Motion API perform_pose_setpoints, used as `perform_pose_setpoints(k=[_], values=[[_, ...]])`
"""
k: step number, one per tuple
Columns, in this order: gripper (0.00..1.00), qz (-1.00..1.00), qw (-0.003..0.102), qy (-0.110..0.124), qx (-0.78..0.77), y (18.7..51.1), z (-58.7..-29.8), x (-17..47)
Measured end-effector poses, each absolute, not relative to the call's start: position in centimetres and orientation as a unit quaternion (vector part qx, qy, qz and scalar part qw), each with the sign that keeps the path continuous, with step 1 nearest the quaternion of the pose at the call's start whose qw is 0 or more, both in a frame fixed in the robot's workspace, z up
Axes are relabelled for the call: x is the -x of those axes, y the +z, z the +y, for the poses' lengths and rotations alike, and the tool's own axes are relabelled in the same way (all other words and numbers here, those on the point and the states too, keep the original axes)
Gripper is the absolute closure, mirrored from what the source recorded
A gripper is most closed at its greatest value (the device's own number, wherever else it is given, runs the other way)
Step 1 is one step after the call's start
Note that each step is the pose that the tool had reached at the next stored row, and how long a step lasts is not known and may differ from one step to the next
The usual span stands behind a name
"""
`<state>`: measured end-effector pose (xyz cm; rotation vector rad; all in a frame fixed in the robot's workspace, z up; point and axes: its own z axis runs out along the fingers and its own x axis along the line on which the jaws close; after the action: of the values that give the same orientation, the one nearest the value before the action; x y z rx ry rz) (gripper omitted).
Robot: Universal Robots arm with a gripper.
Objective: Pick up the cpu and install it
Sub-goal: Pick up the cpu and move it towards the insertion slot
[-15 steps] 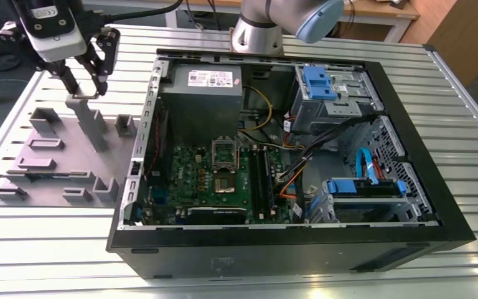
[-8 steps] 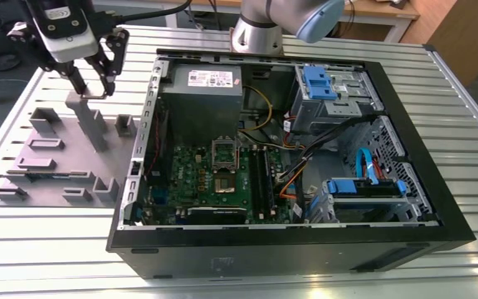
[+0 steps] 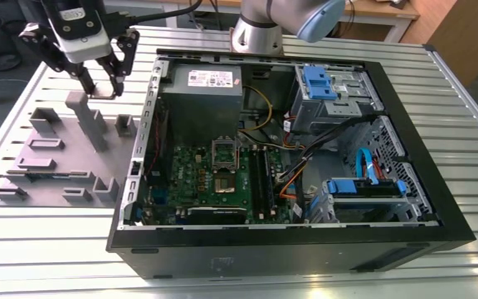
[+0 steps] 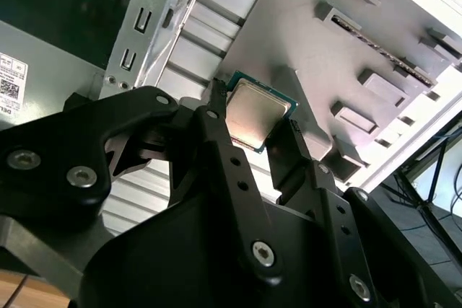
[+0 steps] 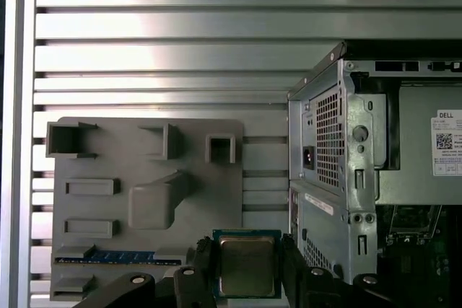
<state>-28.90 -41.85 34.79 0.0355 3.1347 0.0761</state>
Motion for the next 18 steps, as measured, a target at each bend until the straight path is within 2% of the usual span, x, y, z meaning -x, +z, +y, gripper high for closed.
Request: perform_pose_setpoints(k=[18], values=[[0.53, 1.000, 0.003, 0.024, -0.011, 34.8, -41.8, 25.9]])
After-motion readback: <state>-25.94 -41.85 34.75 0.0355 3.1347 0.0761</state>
